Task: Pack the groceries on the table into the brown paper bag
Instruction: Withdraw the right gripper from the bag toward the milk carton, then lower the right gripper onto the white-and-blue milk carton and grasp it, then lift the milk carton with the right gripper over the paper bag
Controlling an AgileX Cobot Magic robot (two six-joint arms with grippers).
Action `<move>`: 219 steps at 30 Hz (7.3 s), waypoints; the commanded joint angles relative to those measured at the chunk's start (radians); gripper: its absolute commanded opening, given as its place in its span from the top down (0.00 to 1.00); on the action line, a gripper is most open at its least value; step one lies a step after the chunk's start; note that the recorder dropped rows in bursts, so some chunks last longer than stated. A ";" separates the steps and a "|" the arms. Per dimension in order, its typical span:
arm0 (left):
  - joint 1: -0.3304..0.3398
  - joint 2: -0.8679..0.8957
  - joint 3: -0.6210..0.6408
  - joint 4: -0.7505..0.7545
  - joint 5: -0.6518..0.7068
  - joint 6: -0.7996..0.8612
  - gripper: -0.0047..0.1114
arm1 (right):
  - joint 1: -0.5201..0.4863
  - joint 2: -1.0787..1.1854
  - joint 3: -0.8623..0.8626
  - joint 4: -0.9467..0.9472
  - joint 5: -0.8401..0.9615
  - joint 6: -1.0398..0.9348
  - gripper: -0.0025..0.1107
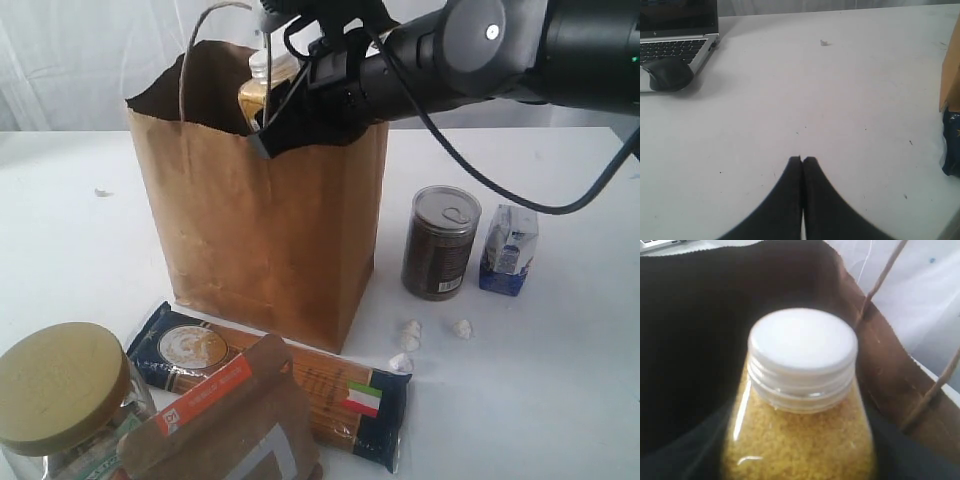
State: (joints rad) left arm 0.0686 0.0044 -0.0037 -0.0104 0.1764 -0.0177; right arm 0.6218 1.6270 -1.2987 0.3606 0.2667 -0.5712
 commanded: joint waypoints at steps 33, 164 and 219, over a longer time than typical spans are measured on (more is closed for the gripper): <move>0.001 -0.004 0.004 -0.007 -0.005 -0.001 0.96 | -0.007 -0.237 -0.017 0.023 0.239 0.055 0.37; 0.001 -0.004 0.004 -0.007 -0.005 -0.001 0.96 | -0.375 0.106 0.319 -1.211 0.189 1.796 0.70; 0.001 -0.004 0.004 -0.007 -0.005 -0.001 0.96 | -0.373 -0.410 0.071 0.853 0.135 -0.073 0.70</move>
State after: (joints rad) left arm 0.0686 0.0044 -0.0037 -0.0104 0.1764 -0.0177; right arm 0.2497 1.1875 -1.2027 1.0987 0.4450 -0.5738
